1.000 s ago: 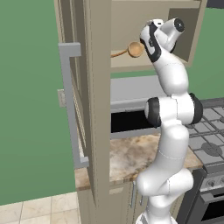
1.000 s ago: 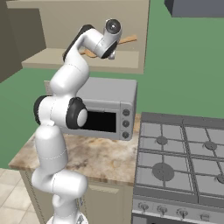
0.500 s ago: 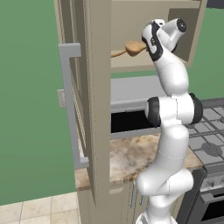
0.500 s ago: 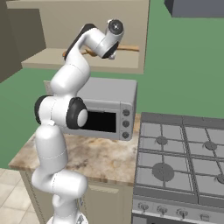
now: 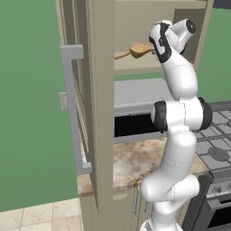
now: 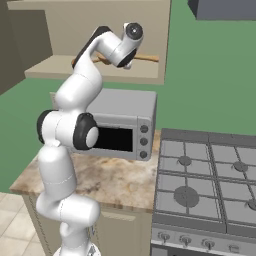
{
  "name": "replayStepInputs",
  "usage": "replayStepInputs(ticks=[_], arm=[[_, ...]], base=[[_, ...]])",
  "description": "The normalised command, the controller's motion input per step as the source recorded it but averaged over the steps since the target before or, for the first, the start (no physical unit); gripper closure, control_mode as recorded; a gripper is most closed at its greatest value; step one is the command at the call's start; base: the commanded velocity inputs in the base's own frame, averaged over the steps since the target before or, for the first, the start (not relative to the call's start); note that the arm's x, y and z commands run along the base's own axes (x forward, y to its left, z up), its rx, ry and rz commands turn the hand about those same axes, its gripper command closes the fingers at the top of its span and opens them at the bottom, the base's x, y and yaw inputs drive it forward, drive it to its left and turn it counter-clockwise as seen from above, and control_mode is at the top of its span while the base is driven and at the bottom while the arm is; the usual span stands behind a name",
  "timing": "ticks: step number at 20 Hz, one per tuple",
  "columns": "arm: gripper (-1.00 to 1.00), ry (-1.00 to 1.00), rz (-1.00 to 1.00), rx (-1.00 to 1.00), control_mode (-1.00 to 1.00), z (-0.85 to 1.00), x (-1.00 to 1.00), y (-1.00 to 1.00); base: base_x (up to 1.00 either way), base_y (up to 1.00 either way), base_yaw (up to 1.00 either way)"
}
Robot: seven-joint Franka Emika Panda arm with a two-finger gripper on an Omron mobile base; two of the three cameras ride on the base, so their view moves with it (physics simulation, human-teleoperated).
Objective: Organize the utensils by type. Pick up the wooden spoons from the counter and place them in the open cabinet. Then pick up the metallic utensils from the counter and place them in the open drawer.
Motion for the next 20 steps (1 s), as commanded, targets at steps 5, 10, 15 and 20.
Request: replayStepInputs(ticks=[5,10,15,20], arm=[[-1.00,0.00,0.00,0.04,-1.00,-0.36,0.01,0.00],[-1.00,0.01,0.00,0.03,-1.00,-0.20,0.25,0.00],[-1.00,0.02,0.03,0.05,-1.00,-0.17,0.19,0.05],[-1.00,0.01,0.06,0.05,-1.00,-0.24,0.10,0.14]], base=[[0.00,0.00,0.00],[0.00,0.00,0.00],[0.00,0.00,0.00],[0.00,0.00,0.00]])
